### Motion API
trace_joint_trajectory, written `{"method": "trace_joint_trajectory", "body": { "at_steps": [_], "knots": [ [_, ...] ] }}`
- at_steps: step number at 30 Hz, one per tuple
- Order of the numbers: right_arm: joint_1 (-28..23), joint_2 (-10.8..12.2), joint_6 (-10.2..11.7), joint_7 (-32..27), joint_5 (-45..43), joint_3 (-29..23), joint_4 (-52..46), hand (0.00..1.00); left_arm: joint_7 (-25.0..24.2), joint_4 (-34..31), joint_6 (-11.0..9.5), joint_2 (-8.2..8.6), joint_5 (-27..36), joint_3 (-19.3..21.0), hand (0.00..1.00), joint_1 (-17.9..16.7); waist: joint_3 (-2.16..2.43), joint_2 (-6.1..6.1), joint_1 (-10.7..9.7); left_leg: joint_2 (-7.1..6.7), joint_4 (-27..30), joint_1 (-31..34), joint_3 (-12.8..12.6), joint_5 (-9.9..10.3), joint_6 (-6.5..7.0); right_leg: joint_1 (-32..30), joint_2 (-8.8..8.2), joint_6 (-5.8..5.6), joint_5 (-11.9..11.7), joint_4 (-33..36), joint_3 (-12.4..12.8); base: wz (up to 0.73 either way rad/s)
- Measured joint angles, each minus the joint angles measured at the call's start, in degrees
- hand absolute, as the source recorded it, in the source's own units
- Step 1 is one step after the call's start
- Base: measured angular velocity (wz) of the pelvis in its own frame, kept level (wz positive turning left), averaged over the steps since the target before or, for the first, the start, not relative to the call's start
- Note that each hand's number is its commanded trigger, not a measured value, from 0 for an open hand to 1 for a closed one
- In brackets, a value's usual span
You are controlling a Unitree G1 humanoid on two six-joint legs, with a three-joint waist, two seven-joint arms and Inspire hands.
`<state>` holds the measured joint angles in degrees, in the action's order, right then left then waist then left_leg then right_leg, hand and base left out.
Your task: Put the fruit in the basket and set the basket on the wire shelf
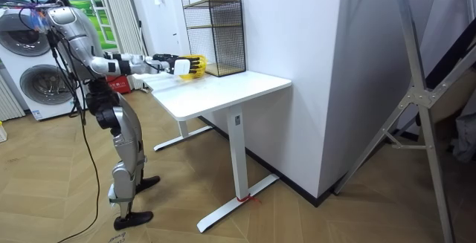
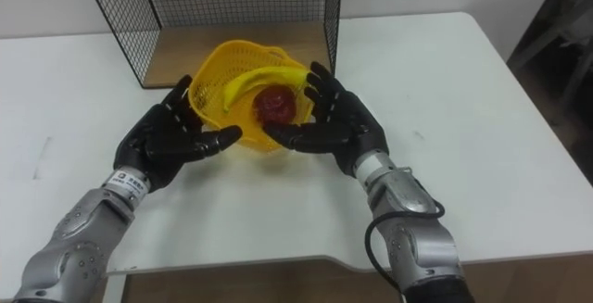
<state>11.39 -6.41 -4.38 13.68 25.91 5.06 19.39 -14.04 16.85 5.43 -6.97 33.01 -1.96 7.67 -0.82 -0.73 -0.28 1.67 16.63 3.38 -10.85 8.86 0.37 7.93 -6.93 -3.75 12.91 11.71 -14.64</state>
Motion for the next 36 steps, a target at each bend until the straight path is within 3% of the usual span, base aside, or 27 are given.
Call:
{"method": "trace_joint_trajectory", "body": {
  "at_steps": [7,17,26,36],
  "knots": [
    [0.0,0.4,0.2,-0.4,0.1,1.0,1.3,0.0,0.1,0.0,-1.4,1.91,-1.3,-0.2,0.0,0.1,-0.3,-0.56,0.4,-0.03,0.1,-0.2,0.0,0.0,0.0,0.3,0.03,0.0,0.0,0.0,0.1,0.0],
    [-0.1,1.1,1.4,-4.5,4.1,2.6,2.0,0.0,1.0,0.1,-1.8,1.97,-1.1,-1.3,0.0,0.0,-0.32,-0.53,0.7,0.0,0.2,-0.2,-0.1,0.0,0.02,0.3,0.03,-0.04,0.0,0.0,0.1,0.0],
    [0.0,1.5,1.5,-6.9,4.1,3.0,1.6,0.0,1.1,0.5,-1.8,2.24,-1.1,-1.7,0.0,0.0,0.04,0.35,0.8,-0.01,0.0,-0.4,-0.1,0.0,0.01,0.3,0.0,-0.04,0.0,0.0,0.1,0.0],
    [0.0,1.4,1.3,-9.6,3.4,4.4,-0.7,0.0,2.2,1.2,-1.9,2.35,-1.1,-2.2,0.0,0.0,0.05,0.11,0.7,-0.02,-0.1,-0.1,-0.1,0.0,0.0,0.0,0.0,-0.04,0.0,0.0,0.2,0.0]
  ]
}}
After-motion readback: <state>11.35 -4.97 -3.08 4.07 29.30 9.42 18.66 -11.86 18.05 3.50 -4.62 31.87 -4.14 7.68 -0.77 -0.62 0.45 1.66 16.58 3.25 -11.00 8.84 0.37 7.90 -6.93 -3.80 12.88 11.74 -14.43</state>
